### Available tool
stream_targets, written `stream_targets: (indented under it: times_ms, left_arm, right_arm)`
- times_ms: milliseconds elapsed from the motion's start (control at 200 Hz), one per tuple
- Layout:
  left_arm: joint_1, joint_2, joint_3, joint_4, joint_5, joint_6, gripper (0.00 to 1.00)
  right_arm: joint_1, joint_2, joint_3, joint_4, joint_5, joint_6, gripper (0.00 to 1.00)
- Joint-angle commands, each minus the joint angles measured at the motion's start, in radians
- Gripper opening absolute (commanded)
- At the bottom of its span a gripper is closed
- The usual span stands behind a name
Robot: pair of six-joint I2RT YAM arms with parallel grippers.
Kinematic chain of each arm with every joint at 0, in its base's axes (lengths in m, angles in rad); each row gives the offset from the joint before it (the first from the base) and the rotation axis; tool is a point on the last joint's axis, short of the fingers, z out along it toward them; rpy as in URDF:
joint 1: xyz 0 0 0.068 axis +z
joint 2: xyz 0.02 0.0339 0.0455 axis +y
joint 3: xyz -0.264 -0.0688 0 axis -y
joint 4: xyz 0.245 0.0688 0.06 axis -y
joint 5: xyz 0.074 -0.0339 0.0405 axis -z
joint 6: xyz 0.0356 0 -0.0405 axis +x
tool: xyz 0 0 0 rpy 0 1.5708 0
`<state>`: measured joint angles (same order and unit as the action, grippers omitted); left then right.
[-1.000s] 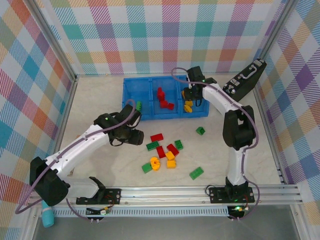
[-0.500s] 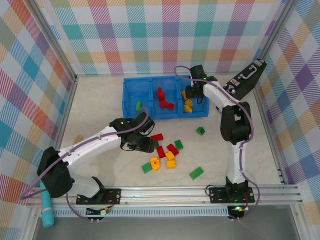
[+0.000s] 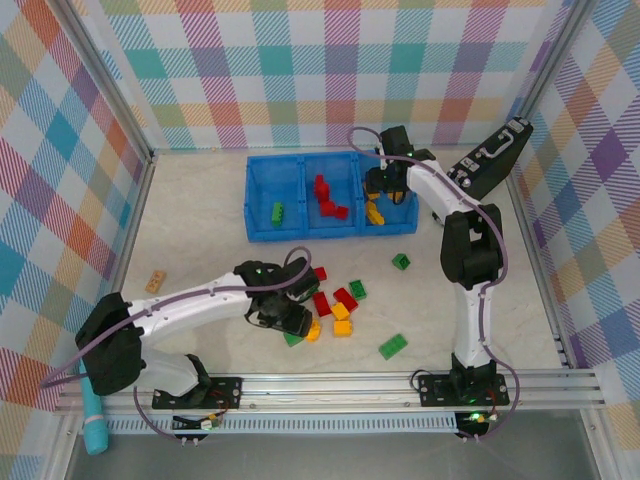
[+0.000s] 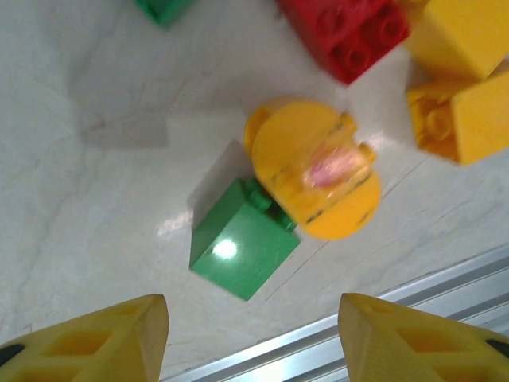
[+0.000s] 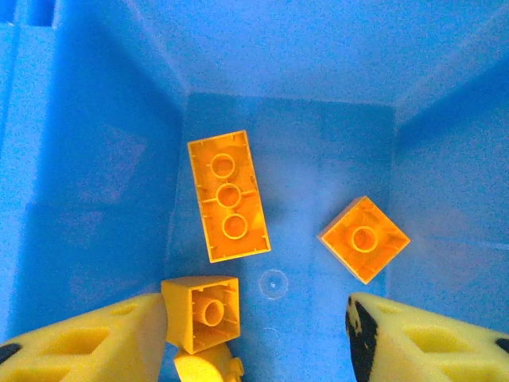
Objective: Sort the legos into containers by color
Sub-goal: Pick up the lego from the middle-left of the table.
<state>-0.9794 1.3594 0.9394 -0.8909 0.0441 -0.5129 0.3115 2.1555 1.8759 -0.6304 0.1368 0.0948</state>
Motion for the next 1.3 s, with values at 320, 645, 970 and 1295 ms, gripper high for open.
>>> stream_targets:
  times_ms: [320,645,970,1295]
  left_arm:
    - [-0.075,-0.001,-0.100,0.123,-0.033,0.011,0.59]
    - [-0.080,0.095,-0.079,0.103,-0.074,0.088,0.61]
    - [-0.079,0.143,-0.108,0.181,-0.028,0.116,0.60]
    - [-0.081,0.137,-0.147,0.206,0.013,0.094,0.23]
  right_arm:
    - [0.003,-0.199,-0.045,-0.031,-0.085,-0.040,0.76]
    - [0.035,-0.486,-0.393,-0.077,-0.083,0.056,0.80]
    - [0.069,-0.683,-0.593,-0.172,-0.114,0.145,0.81]
    - [0.142,-0.750,-0.676,-0.219,-0.145,0.244,0.81]
